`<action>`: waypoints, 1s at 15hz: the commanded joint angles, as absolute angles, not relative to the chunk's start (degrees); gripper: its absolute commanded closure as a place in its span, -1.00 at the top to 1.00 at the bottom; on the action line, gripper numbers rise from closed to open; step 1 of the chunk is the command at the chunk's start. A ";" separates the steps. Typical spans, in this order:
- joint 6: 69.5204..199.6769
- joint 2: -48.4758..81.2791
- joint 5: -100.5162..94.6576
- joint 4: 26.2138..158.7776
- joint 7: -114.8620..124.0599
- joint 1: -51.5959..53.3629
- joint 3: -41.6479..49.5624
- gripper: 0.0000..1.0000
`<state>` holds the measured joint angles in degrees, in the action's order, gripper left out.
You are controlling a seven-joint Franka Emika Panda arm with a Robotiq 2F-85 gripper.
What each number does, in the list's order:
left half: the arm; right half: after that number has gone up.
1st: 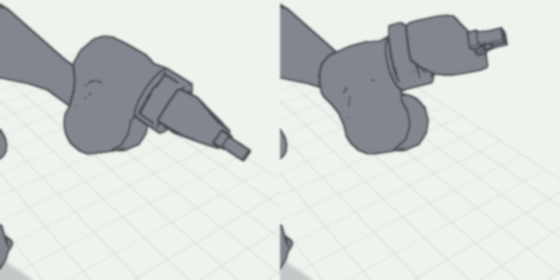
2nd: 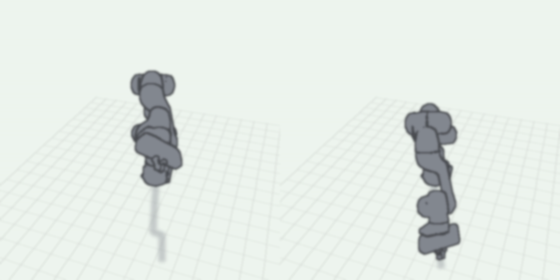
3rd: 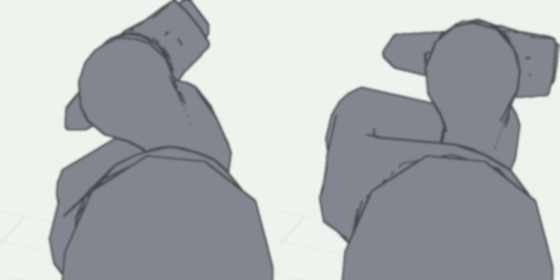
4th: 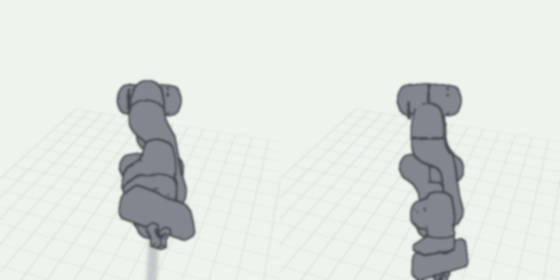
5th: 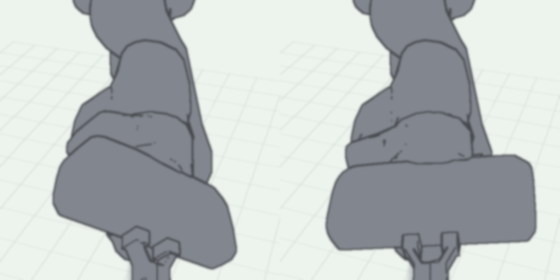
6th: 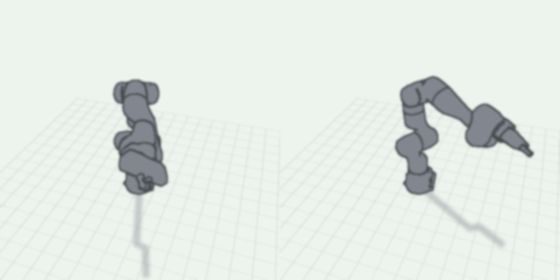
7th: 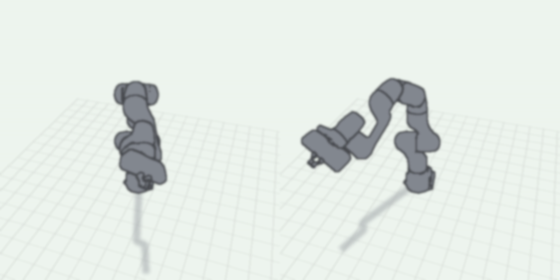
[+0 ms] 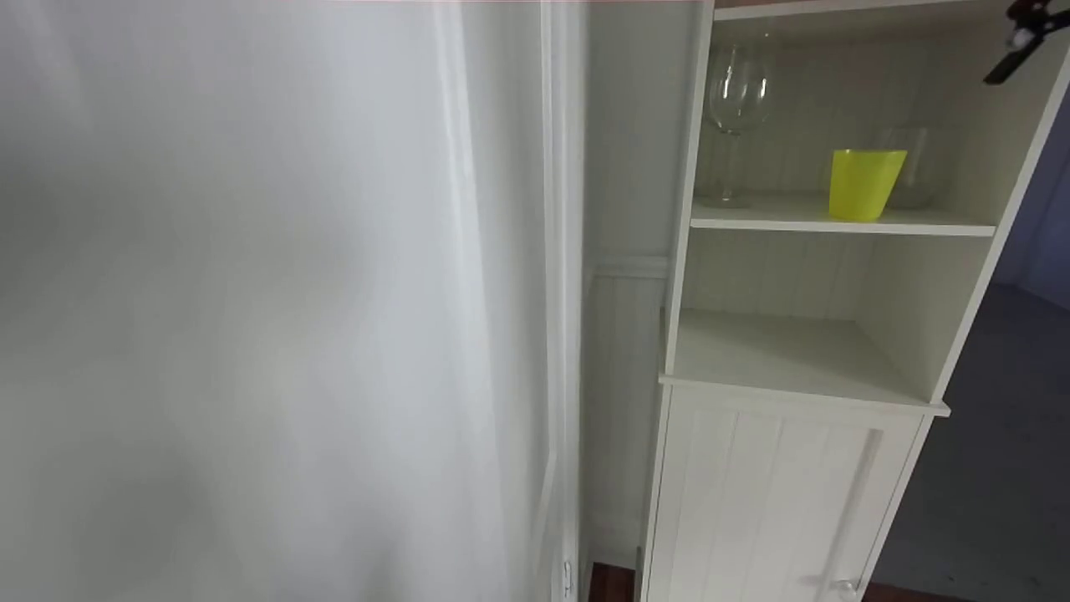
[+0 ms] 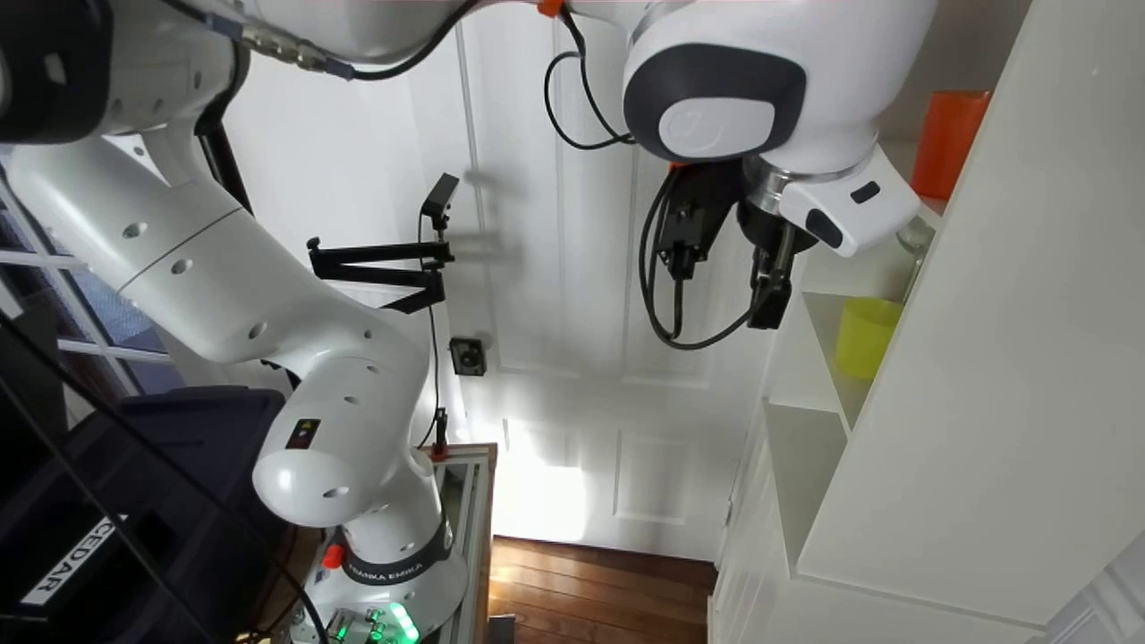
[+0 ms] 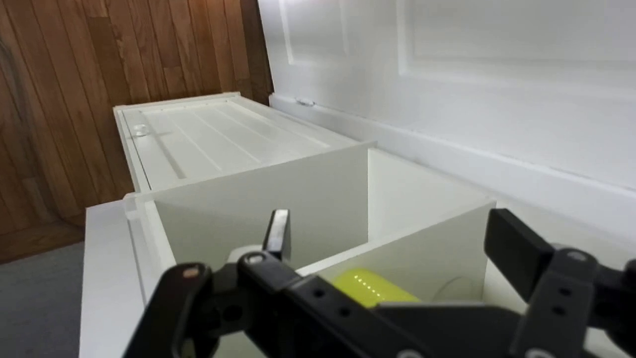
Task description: Remove the yellow cup from the middle shelf and put it on the third shelf from the bottom
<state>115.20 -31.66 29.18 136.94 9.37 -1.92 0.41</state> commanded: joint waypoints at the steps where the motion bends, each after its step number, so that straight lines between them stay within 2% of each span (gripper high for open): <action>1: 127.95 -29.99 33.08 140.33 17.96 -1.41 -3.37 1.00; 8: 147.77 -26.34 32.42 143.34 31.08 -0.95 -7.30 1.00; 15: 154.45 -21.41 30.21 142.73 40.36 -1.06 -9.72 1.00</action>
